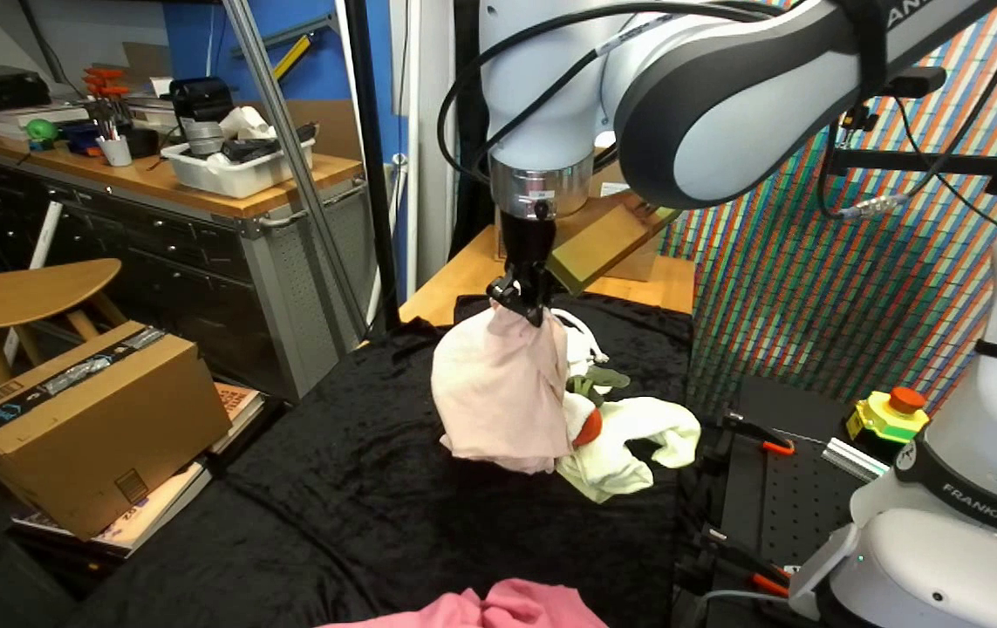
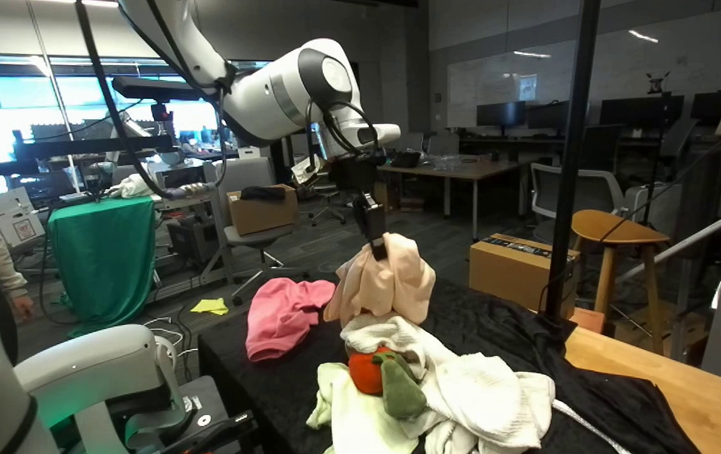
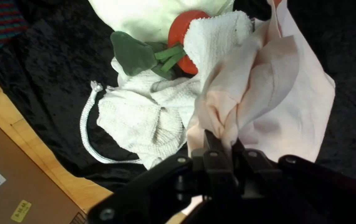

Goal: Pile up the things on the table

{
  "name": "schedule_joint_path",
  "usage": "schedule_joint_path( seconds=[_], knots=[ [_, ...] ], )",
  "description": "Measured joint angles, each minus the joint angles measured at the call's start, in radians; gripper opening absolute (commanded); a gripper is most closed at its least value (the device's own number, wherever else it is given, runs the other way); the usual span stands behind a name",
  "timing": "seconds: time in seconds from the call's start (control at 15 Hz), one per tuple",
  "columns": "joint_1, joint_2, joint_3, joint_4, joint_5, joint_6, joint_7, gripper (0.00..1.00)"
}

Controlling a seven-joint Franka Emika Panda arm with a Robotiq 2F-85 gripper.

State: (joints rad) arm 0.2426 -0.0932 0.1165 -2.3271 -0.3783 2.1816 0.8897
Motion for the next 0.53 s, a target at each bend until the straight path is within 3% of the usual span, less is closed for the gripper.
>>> schedule_joint_path(
  seconds=[0.53],
  knots=[
    [-0.128, -0.014, -0.003, -0.074, 0.04, -0.022, 0.115, 0.09]
  ],
)
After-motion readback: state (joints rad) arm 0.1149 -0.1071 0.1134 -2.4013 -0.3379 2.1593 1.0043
